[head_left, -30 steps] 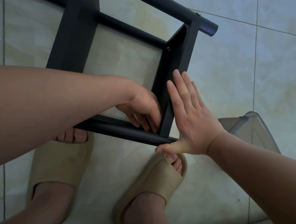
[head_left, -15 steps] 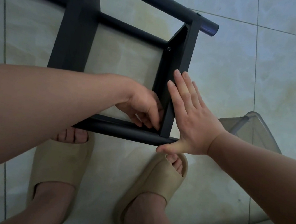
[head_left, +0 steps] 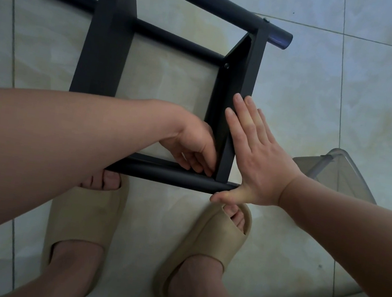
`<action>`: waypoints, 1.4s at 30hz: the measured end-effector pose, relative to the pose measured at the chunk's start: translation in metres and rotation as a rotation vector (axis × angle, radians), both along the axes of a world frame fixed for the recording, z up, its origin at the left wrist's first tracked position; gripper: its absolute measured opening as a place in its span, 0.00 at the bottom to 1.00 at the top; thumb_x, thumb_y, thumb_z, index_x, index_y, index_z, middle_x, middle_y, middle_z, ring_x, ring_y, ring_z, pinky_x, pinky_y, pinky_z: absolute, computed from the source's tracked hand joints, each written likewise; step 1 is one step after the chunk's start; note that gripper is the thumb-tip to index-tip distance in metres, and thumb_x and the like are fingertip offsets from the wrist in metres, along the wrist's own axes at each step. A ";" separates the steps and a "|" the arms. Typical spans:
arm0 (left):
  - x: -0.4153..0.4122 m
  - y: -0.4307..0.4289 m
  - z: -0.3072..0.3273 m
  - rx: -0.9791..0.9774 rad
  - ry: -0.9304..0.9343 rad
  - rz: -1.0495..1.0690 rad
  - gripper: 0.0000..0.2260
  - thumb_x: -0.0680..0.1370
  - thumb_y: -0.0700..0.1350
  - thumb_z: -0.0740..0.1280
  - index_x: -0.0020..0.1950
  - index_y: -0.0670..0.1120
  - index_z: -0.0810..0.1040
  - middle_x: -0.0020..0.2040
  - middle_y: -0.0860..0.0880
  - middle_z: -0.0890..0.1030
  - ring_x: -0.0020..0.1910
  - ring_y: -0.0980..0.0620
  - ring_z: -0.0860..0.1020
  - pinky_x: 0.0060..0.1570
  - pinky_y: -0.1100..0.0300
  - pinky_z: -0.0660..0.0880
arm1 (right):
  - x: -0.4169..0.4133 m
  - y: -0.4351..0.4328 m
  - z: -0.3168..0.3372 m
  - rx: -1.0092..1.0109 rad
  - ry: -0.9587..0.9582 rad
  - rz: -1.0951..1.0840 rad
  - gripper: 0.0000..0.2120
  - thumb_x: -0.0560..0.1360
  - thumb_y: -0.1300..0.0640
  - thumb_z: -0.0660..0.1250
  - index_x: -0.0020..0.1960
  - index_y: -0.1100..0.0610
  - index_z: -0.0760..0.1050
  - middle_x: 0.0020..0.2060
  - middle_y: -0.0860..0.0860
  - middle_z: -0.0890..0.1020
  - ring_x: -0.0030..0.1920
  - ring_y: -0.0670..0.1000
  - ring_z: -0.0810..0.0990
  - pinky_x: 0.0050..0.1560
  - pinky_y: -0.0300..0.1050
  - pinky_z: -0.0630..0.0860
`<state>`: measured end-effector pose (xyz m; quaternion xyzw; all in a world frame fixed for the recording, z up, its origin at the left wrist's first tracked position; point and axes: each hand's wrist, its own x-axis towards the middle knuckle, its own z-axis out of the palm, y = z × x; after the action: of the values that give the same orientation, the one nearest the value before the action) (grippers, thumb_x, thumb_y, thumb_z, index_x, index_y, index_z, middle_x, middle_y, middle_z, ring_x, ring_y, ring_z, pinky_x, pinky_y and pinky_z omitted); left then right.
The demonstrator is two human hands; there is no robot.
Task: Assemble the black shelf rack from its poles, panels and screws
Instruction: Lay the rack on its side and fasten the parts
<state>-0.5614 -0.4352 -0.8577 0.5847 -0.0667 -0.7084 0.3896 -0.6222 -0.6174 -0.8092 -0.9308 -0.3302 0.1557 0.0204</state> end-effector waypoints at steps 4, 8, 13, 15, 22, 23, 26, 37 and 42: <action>0.002 0.000 0.000 -0.012 -0.012 -0.002 0.09 0.76 0.39 0.71 0.55 0.45 0.83 0.42 0.51 0.84 0.43 0.53 0.79 0.53 0.57 0.75 | 0.000 -0.001 -0.001 0.001 -0.005 0.001 0.66 0.66 0.17 0.56 0.81 0.68 0.46 0.81 0.66 0.46 0.81 0.66 0.43 0.79 0.66 0.50; 0.003 0.001 0.000 -0.028 -0.025 0.001 0.06 0.75 0.38 0.72 0.50 0.46 0.83 0.42 0.51 0.85 0.44 0.53 0.81 0.54 0.57 0.76 | 0.000 -0.001 -0.002 -0.001 -0.005 0.004 0.66 0.66 0.17 0.55 0.81 0.67 0.45 0.81 0.65 0.45 0.81 0.65 0.42 0.80 0.66 0.50; 0.003 0.002 -0.001 -0.041 -0.033 0.012 0.06 0.75 0.37 0.72 0.48 0.47 0.83 0.41 0.52 0.85 0.43 0.54 0.82 0.53 0.57 0.76 | 0.000 -0.001 -0.002 -0.002 -0.004 0.001 0.66 0.66 0.17 0.56 0.81 0.68 0.45 0.81 0.65 0.46 0.81 0.65 0.42 0.79 0.66 0.50; 0.003 0.003 -0.001 -0.033 -0.027 0.019 0.06 0.75 0.38 0.71 0.49 0.48 0.83 0.42 0.52 0.85 0.46 0.53 0.82 0.55 0.55 0.76 | 0.000 -0.001 -0.002 -0.002 -0.002 0.000 0.66 0.66 0.17 0.57 0.81 0.68 0.46 0.81 0.65 0.46 0.81 0.66 0.43 0.79 0.67 0.51; -0.002 0.004 -0.002 0.042 -0.002 -0.011 0.06 0.78 0.47 0.70 0.52 0.49 0.84 0.46 0.53 0.86 0.51 0.52 0.82 0.56 0.54 0.75 | 0.000 -0.001 -0.001 -0.004 0.001 0.002 0.66 0.66 0.18 0.57 0.81 0.68 0.46 0.81 0.66 0.46 0.81 0.66 0.42 0.79 0.67 0.51; -0.002 0.003 -0.002 0.033 -0.003 -0.011 0.06 0.77 0.46 0.70 0.52 0.49 0.84 0.45 0.53 0.86 0.50 0.52 0.82 0.56 0.54 0.75 | 0.000 -0.001 -0.001 -0.004 0.002 0.001 0.66 0.66 0.18 0.57 0.81 0.68 0.46 0.81 0.66 0.46 0.81 0.66 0.42 0.79 0.67 0.51; -0.002 0.002 -0.002 0.016 -0.011 -0.005 0.04 0.77 0.44 0.70 0.50 0.48 0.84 0.42 0.53 0.86 0.48 0.53 0.82 0.55 0.55 0.75 | 0.000 -0.001 -0.001 -0.007 0.003 0.001 0.66 0.66 0.17 0.56 0.81 0.67 0.44 0.81 0.65 0.45 0.81 0.65 0.42 0.79 0.66 0.50; 0.001 0.001 -0.004 -0.035 0.003 0.020 0.07 0.76 0.39 0.71 0.53 0.46 0.83 0.46 0.49 0.86 0.48 0.53 0.83 0.53 0.57 0.76 | 0.000 -0.001 -0.002 0.004 -0.001 0.003 0.66 0.66 0.17 0.56 0.81 0.68 0.46 0.81 0.66 0.46 0.81 0.66 0.43 0.79 0.67 0.51; 0.002 0.002 -0.003 -0.049 0.005 0.033 0.08 0.76 0.37 0.71 0.53 0.46 0.83 0.45 0.50 0.86 0.48 0.53 0.82 0.55 0.57 0.76 | -0.001 -0.001 -0.002 0.003 -0.001 -0.004 0.66 0.65 0.17 0.56 0.81 0.67 0.45 0.81 0.65 0.46 0.81 0.65 0.43 0.79 0.67 0.51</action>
<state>-0.5598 -0.4328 -0.8609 0.5742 -0.0736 -0.7016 0.4155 -0.6228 -0.6182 -0.8116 -0.9314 -0.3288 0.1548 0.0217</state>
